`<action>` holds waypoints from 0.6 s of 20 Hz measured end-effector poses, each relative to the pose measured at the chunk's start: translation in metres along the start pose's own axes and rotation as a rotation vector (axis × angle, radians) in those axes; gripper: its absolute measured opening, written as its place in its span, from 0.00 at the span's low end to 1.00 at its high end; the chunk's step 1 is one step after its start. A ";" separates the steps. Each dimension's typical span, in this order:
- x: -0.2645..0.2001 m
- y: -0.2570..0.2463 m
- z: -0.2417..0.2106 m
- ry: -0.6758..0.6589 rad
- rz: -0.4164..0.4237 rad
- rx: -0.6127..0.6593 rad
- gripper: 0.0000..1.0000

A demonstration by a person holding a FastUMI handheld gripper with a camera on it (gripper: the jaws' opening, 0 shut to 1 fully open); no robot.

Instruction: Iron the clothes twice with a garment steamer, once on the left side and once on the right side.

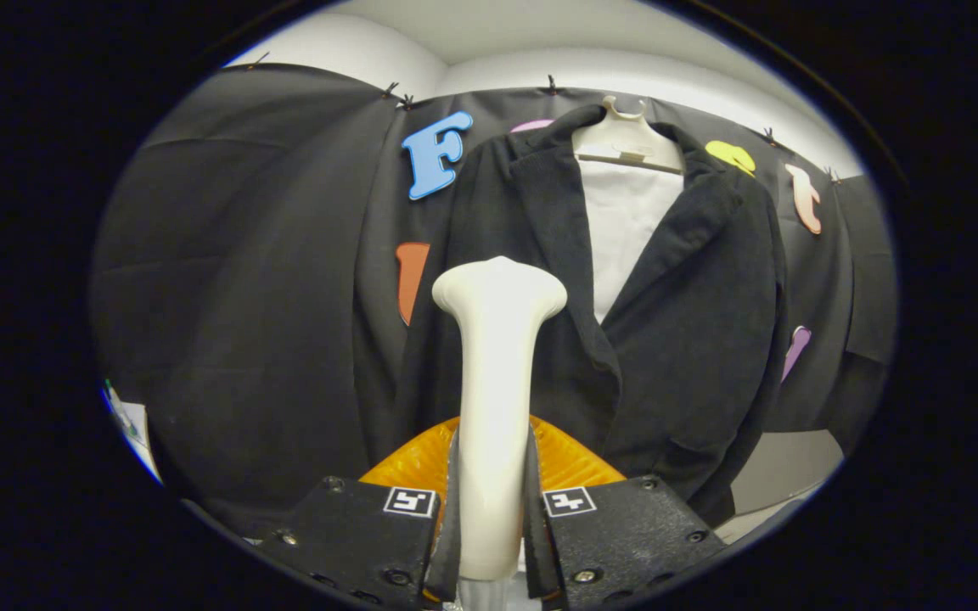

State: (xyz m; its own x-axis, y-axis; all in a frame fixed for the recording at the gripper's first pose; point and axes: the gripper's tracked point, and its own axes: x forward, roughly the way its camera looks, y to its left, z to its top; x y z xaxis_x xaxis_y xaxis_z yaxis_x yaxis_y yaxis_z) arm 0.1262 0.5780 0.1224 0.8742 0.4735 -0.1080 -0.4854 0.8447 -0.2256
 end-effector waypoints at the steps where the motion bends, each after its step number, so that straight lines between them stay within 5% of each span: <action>1: 0.001 -0.001 -0.006 0.013 0.001 0.001 0.33; 12: -0.014 -0.011 -0.085 0.123 0.000 0.036 0.33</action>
State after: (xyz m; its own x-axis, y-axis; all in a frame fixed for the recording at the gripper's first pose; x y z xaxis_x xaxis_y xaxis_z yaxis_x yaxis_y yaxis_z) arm 0.1207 0.5407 0.0441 0.8683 0.4411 -0.2267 -0.4837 0.8543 -0.1904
